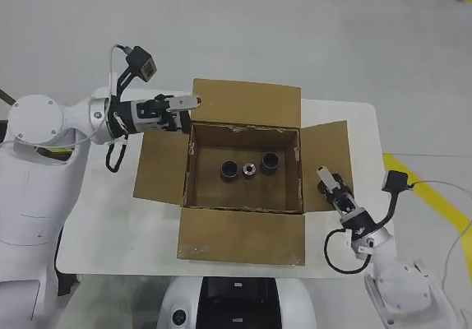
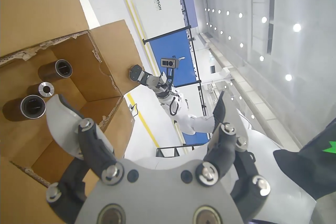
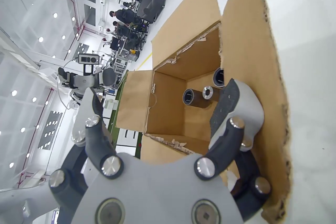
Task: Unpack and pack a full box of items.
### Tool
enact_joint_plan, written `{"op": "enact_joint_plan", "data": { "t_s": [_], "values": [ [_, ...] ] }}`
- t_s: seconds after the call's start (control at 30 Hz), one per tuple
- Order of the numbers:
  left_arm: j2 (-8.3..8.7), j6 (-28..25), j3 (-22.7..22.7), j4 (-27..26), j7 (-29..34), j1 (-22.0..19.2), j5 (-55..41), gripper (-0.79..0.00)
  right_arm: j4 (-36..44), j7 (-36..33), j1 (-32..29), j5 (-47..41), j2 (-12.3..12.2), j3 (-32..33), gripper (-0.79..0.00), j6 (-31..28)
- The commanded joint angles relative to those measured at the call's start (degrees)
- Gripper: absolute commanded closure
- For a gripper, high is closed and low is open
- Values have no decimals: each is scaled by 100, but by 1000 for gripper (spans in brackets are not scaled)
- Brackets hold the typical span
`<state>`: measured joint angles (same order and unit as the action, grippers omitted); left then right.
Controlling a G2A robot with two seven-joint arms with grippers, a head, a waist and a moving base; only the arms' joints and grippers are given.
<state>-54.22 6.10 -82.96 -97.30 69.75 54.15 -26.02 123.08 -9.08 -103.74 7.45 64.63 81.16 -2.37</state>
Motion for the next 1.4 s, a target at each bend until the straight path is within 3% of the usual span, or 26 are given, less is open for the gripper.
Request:
{"op": "enact_joint_plan", "data": {
  "t_s": [0.0, 0.43, 0.77, 1.0, 1.37],
  "values": [
    [26, 28, -143, 114, 106, 0, -133, -785, -87, 39, 38, 14, 8, 13, -785, 61],
    [175, -109, -768, 1145, 815, -274, -642, -785, -709, -127, 407, -45, 56, -64, -785, 515],
    [277, -77, -869, 1847, 1373, -470, -733, -785, -986, -191, 638, -14, 105, -314, -785, 554],
    [358, 22, -929, 2168, 1452, -503, -568, -785, -1140, -302, 789, 30, 135, -487, -785, 599],
    [358, 22, -929, 2168, 1452, -503, -568, -785, -1113, -214, 816, 80, 157, -415, -785, 593]
  ]
}}
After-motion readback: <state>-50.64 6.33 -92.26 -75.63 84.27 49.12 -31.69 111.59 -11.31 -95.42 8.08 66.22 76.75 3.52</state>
